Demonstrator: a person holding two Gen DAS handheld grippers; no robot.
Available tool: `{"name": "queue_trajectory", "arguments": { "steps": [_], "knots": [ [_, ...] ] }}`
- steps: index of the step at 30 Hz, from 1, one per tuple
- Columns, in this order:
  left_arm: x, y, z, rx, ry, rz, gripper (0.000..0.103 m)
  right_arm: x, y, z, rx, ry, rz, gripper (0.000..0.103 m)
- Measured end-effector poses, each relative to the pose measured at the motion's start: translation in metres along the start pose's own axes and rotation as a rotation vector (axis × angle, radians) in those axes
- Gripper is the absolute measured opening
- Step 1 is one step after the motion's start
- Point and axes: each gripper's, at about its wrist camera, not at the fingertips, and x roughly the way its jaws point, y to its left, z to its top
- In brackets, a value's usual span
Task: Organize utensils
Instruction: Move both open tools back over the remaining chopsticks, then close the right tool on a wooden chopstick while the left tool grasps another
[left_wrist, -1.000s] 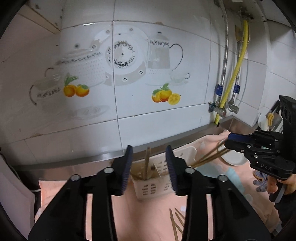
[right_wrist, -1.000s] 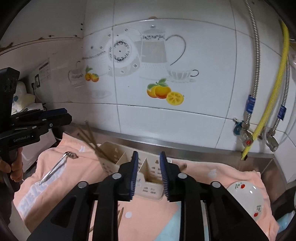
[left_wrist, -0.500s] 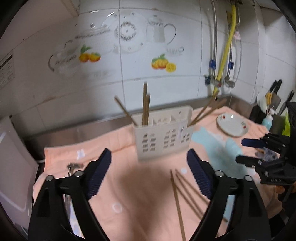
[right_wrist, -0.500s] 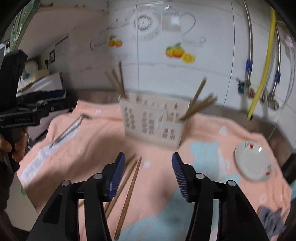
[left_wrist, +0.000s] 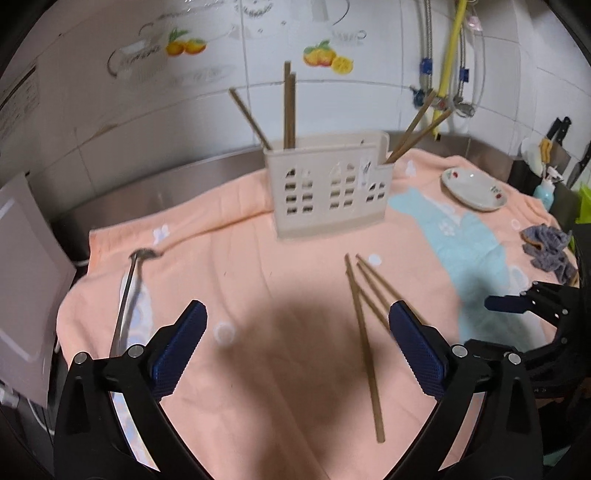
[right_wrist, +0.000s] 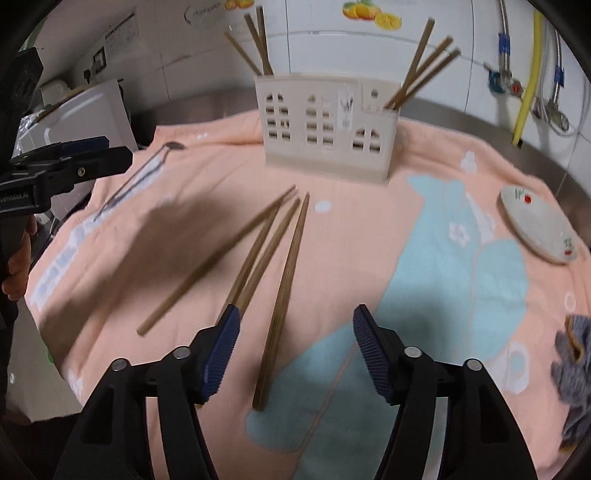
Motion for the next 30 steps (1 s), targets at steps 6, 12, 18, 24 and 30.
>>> {"name": "queue_trajectory", "arguments": {
  "steps": [6, 12, 18, 24, 30],
  "knots": [
    [0.01, 0.001, -0.023, -0.018, 0.054, 0.027, 0.098, 0.01, 0.002, -0.013, 0.031, 0.033, 0.014, 0.065],
    [0.015, 0.003, -0.036, -0.045, 0.087, 0.026, 0.098, 0.016, 0.006, -0.015, 0.036, 0.035, 0.012, 0.065],
    [0.018, 0.008, -0.046, -0.071, 0.11, 0.023, 0.098, 0.021, 0.006, -0.015, 0.057, 0.038, 0.019, 0.042],
    [0.019, 0.008, -0.056, -0.084, 0.126, 0.009, 0.098, 0.021, 0.01, -0.014, 0.063, 0.036, 0.027, 0.023],
    [0.021, 0.002, -0.063, -0.089, 0.135, -0.03, 0.098, 0.026, 0.013, -0.016, 0.051, 0.05, 0.014, 0.017]
  ]
}}
